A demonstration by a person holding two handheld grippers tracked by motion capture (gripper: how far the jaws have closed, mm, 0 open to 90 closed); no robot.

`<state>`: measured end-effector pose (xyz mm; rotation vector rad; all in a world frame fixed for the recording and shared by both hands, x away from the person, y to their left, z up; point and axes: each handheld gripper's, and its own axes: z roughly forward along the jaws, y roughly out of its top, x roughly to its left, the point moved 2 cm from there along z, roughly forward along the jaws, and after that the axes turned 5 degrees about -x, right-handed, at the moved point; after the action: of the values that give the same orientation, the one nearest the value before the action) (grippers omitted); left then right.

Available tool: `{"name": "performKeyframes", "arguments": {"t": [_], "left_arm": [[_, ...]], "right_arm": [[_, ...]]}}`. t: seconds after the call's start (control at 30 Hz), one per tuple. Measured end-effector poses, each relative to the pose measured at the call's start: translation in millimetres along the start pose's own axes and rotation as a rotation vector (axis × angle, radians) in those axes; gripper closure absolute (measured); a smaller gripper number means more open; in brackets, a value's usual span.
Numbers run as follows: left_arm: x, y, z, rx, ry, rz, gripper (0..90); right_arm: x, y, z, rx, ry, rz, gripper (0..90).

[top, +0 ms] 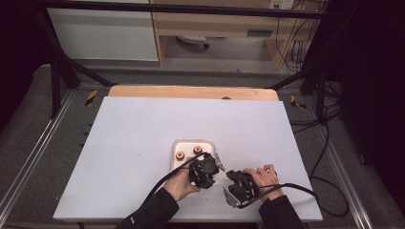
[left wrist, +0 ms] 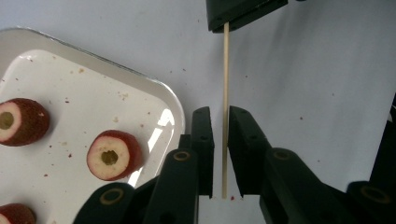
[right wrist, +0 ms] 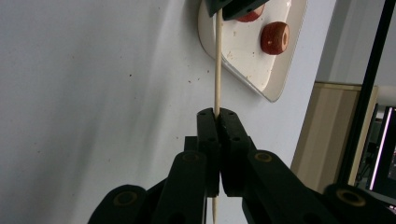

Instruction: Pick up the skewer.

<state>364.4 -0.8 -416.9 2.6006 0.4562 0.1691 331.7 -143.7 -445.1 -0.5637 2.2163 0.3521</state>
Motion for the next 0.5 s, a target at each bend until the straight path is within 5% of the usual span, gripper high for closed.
{"name": "performKeyframes", "arguments": {"t": [0.2, 0.5], "left_arm": [[-0.3, 2.3, 5.5, 0.042, -0.003, 0.003, 87.5], [-3.0, 1.9, 5.9, 0.058, 0.016, 0.009, 88.8]], "right_arm": [[-0.8, 5.2, 3.6, 0.017, 0.002, -0.058, 88.9], [-0.6, 6.8, 4.1, 0.007, 0.000, -0.071, 88.7]]}}
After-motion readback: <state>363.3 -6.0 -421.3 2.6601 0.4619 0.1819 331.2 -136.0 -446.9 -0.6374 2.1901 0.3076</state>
